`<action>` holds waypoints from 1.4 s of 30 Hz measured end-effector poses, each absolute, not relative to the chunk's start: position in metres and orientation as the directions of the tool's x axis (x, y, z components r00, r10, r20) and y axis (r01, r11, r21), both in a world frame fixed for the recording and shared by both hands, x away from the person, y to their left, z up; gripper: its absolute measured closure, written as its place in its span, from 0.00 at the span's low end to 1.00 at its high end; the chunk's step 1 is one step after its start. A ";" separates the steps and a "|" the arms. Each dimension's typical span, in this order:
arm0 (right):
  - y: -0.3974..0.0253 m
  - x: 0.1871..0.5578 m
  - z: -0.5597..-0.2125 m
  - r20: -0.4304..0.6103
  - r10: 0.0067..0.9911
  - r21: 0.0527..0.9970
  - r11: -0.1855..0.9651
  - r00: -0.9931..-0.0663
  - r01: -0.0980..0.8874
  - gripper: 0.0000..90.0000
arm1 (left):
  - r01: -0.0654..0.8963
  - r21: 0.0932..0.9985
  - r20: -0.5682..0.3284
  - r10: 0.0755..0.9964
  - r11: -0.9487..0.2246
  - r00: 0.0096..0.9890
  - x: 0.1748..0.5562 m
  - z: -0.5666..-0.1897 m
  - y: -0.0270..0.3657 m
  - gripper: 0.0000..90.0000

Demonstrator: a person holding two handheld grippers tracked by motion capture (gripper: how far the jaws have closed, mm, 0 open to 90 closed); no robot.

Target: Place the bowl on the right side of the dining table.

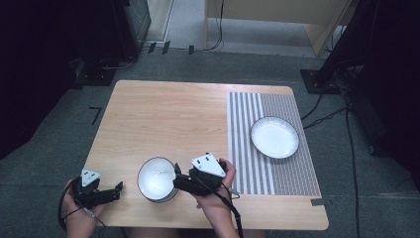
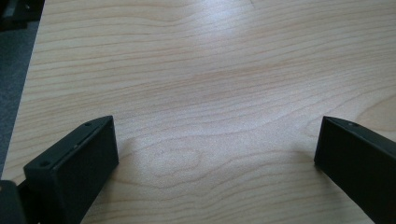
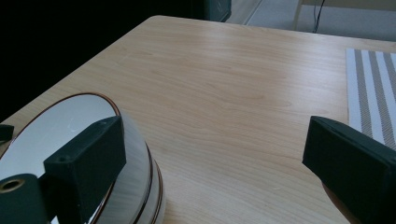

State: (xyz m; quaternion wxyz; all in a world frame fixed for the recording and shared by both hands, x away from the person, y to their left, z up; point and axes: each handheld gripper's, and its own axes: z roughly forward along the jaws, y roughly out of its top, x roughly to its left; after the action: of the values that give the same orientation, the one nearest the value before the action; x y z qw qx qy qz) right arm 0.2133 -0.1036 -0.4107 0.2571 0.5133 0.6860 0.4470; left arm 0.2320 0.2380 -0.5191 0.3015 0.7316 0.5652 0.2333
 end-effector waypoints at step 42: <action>-0.056 0.218 -0.433 0.131 0.914 0.838 0.105 -0.384 0.535 0.54 | 0.685 0.706 0.002 0.968 -0.180 0.252 0.232 -0.519 0.238 0.00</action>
State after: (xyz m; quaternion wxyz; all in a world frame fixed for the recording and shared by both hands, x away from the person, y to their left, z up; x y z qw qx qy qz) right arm 0.2181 -0.0558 -0.4328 0.2186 0.5100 0.7104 0.4330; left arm 0.2324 0.2380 -0.5192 0.3016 0.7316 0.5648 0.2340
